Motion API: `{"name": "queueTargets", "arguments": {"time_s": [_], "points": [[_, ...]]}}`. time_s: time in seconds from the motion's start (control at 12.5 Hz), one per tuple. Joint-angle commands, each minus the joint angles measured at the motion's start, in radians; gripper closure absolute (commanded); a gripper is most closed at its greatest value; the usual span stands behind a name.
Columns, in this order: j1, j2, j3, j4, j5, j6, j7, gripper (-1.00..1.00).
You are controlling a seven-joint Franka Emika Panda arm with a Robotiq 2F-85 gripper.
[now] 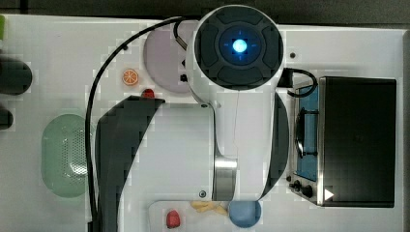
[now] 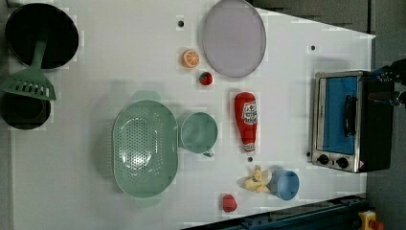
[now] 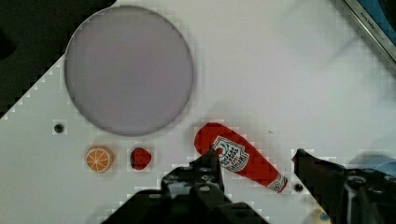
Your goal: Pick Ketchup from the table and place it in strainer.
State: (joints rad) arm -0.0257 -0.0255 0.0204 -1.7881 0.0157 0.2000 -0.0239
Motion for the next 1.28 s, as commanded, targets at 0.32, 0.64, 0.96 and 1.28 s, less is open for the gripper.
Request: {"name": "queueTargets", "arguments": {"time_s": [0.32,0.64,0.96,1.28], "points": [[-0.101,-0.182,0.073,-0.158,0.009,-0.081,0.013,-1.00],[-0.098,-0.134,0.107,-0.261,0.009,0.072,-0.183,-1.00],[-0.097,-0.070,0.137,-0.372,0.009,0.243,-0.462,-1.00],[-0.096,0.006,0.155,-0.492,0.009,0.472,-0.762,-1.00]]}}
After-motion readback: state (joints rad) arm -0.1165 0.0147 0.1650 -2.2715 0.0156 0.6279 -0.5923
